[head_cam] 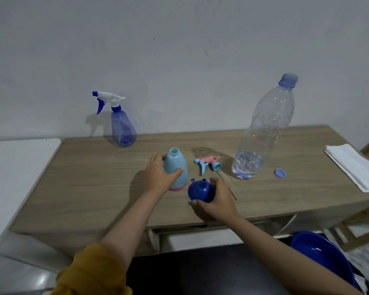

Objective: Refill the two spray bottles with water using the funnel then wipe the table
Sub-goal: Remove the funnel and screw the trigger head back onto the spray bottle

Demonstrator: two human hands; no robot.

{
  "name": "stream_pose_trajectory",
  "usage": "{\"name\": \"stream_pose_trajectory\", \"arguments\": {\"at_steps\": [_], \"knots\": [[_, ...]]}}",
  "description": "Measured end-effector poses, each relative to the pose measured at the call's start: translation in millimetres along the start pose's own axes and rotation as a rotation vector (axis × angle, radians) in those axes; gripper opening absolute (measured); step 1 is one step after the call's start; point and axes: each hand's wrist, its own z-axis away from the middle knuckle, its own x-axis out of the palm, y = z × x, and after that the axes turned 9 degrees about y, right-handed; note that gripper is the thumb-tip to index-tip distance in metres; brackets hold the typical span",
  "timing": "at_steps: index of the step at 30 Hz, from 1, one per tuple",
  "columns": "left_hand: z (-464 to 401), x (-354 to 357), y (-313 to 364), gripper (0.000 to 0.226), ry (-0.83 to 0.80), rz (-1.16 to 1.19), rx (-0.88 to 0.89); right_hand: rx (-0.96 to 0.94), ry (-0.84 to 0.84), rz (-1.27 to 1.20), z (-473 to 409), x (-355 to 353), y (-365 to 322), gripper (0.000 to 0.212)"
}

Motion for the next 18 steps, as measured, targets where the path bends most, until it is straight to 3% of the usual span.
{"name": "stream_pose_trajectory", "arguments": {"at_steps": [3, 7, 14, 18], "knots": [[1.3, 0.4, -0.1, 0.055, 0.012, 0.004, 0.005, -0.111, 0.092, -0.034, -8.3, -17.5, -5.1, 0.08], [3.9, -0.4, 1.9, 0.054, 0.022, 0.002, -0.011, -0.193, 0.237, -0.019, -41.1, -36.2, -13.6, 0.042], [7.5, -1.2, 3.3, 0.054, 0.019, -0.011, -0.032, 0.088, -0.033, 0.314, -97.6, -26.5, -21.4, 0.055], [7.1, 1.9, 1.2, 0.055, 0.03, 0.018, -0.038, 0.136, -0.055, 0.313, -109.6, -16.6, -14.9, 0.034]]}}
